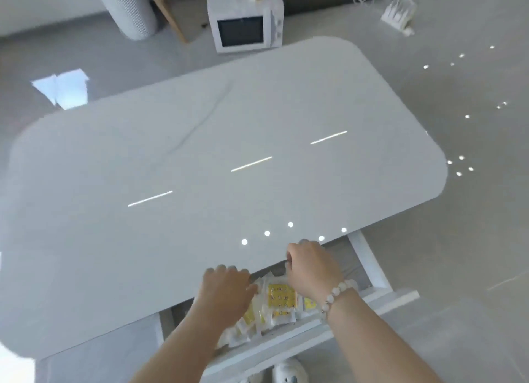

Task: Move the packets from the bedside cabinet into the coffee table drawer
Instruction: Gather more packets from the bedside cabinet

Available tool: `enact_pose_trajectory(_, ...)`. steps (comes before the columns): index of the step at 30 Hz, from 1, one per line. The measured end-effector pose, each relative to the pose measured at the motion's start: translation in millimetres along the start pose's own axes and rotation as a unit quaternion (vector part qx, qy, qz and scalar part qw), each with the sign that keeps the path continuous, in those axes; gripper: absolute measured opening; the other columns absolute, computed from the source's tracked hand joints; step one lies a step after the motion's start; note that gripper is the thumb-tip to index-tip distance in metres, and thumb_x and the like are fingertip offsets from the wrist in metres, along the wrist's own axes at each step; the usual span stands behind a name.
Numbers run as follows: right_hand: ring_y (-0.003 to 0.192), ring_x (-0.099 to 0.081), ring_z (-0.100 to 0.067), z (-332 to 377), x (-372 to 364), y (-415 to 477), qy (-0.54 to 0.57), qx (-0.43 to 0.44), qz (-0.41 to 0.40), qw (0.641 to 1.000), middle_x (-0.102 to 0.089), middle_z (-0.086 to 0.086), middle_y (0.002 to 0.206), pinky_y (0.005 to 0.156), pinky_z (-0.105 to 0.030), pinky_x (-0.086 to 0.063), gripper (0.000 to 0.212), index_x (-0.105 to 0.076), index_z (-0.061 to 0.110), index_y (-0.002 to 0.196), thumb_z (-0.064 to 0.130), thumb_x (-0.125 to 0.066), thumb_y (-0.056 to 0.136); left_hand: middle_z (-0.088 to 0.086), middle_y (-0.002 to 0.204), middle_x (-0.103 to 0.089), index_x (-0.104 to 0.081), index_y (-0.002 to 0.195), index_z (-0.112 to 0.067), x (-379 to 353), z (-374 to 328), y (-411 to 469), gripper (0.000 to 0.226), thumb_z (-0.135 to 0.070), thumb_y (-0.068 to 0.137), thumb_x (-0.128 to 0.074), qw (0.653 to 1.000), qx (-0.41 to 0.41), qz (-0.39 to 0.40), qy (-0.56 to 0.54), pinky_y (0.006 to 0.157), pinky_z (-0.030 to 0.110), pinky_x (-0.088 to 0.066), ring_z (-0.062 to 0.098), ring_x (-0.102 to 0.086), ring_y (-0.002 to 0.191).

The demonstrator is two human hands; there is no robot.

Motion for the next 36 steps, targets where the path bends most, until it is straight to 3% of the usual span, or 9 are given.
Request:
enact_pose_trajectory(4, 0.105, -0.051, -0.022, 69, 136, -41, -0.020, 0.071, -0.158, 0.985, -0.056, -0.004, 0.111, 0.082, -0.031, -0.042, 0.028, -0.059, 0.012, 0.112, 0.023, -0.039, 0.096, -0.005, 0.120, -0.058, -0.051, 0.124, -0.024, 127, 61, -57, 0.039, -0.044, 0.100, -0.029, 0.991, 0.041, -0.125, 0.007, 0.092, 0.028, -0.038, 0.016, -0.053, 0.113)
enact_pose_trajectory(9, 0.068, -0.059, -0.027, 159, 236, -104, -0.014, 0.170, -0.332, 0.928, -0.062, -0.007, 0.073, 0.055, -0.030, -0.045, 0.007, -0.065, 0.009, 0.069, 0.014, -0.062, 0.072, -0.001, 0.113, -0.063, -0.055, 0.121, -0.020, 229, 121, -152, 0.035, -0.038, 0.099, -0.034, 0.953, 0.150, -0.258, -0.053, 0.084, 0.030, -0.040, 0.021, -0.055, 0.109)
enact_pose_trajectory(11, 0.059, -0.058, -0.025, 191, 254, -122, -0.027, 0.198, -0.357, 0.913, -0.060, -0.004, 0.066, 0.050, -0.028, -0.045, 0.007, -0.064, 0.011, 0.062, 0.016, -0.070, 0.062, 0.004, 0.101, -0.068, -0.060, 0.112, -0.015, 251, 135, -188, 0.029, -0.033, 0.097, -0.043, 0.925, 0.180, -0.325, -0.084, 0.077, 0.032, -0.042, 0.026, -0.060, 0.100)
enact_pose_trajectory(13, 0.056, -0.057, -0.022, 221, 267, -139, -0.039, 0.221, -0.381, 0.897, -0.059, -0.002, 0.062, 0.048, -0.025, -0.045, 0.009, -0.063, 0.013, 0.059, 0.018, -0.072, 0.057, 0.006, 0.073, -0.068, -0.067, 0.089, -0.010, 263, 145, -223, 0.017, -0.026, 0.083, -0.067, 0.894, 0.205, -0.386, -0.095, 0.059, 0.033, -0.044, 0.029, -0.065, 0.072)
enact_pose_trajectory(16, 0.056, -0.056, -0.022, 264, 263, -155, -0.055, 0.271, -0.383, 0.882, -0.059, -0.002, 0.061, 0.049, -0.024, -0.045, 0.014, -0.063, 0.013, 0.058, 0.016, -0.077, 0.055, -0.001, 0.053, -0.057, -0.066, 0.066, -0.013, 255, 157, -268, 0.017, -0.022, 0.068, -0.080, 0.860, 0.247, -0.443, -0.049, 0.042, 0.028, -0.039, 0.023, -0.057, 0.047)
enact_pose_trajectory(21, 0.055, -0.057, -0.022, 343, 236, -180, -0.086, 0.343, -0.369, 0.860, -0.062, -0.003, 0.061, 0.049, -0.023, -0.045, 0.018, -0.062, 0.015, 0.054, 0.017, -0.079, 0.050, -0.003, 0.057, -0.054, -0.062, 0.062, -0.016, 218, 190, -342, 0.038, -0.033, 0.083, -0.036, 0.815, 0.339, -0.470, -0.011, 0.046, 0.030, -0.040, 0.021, -0.053, 0.050)
enact_pose_trajectory(26, 0.055, -0.059, -0.022, 433, 189, -229, -0.100, 0.425, -0.338, 0.834, -0.064, -0.004, 0.061, 0.047, -0.025, -0.045, 0.008, -0.062, 0.015, 0.050, 0.022, -0.059, 0.054, -0.003, 0.057, -0.056, -0.062, 0.064, -0.015, 169, 231, -430, 0.039, -0.034, 0.084, -0.034, 0.776, 0.431, -0.460, -0.022, 0.046, 0.030, -0.041, 0.021, -0.054, 0.050)
enact_pose_trajectory(30, 0.055, -0.060, -0.021, 504, 145, -278, -0.099, 0.478, -0.324, 0.810, -0.064, -0.003, 0.060, 0.048, -0.025, -0.045, 0.005, -0.062, 0.015, 0.050, 0.020, -0.062, 0.052, -0.003, 0.056, -0.055, -0.062, 0.063, -0.015, 122, 267, -511, 0.039, -0.033, 0.084, -0.034, 0.737, 0.499, -0.456, -0.023, 0.045, 0.027, -0.041, 0.022, -0.054, 0.049)
enact_pose_trajectory(36, 0.058, -0.060, -0.023, 618, 76, -366, -0.078, 0.561, -0.294, 0.770, -0.064, -0.004, 0.062, 0.053, -0.026, -0.046, 0.006, -0.064, 0.013, 0.054, 0.017, -0.068, 0.053, 0.001, 0.058, -0.057, -0.061, 0.065, -0.012, 40, 312, -646, 0.019, -0.020, 0.073, -0.076, 0.687, 0.593, -0.420, -0.018, 0.046, 0.029, -0.043, 0.025, -0.056, 0.051)
Point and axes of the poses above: each hand's wrist, its own y-axis towards the middle knuckle, its own x-axis out of the back of the hand, z = x × y, the point moved 10 cm from there along y, towards the middle knuckle
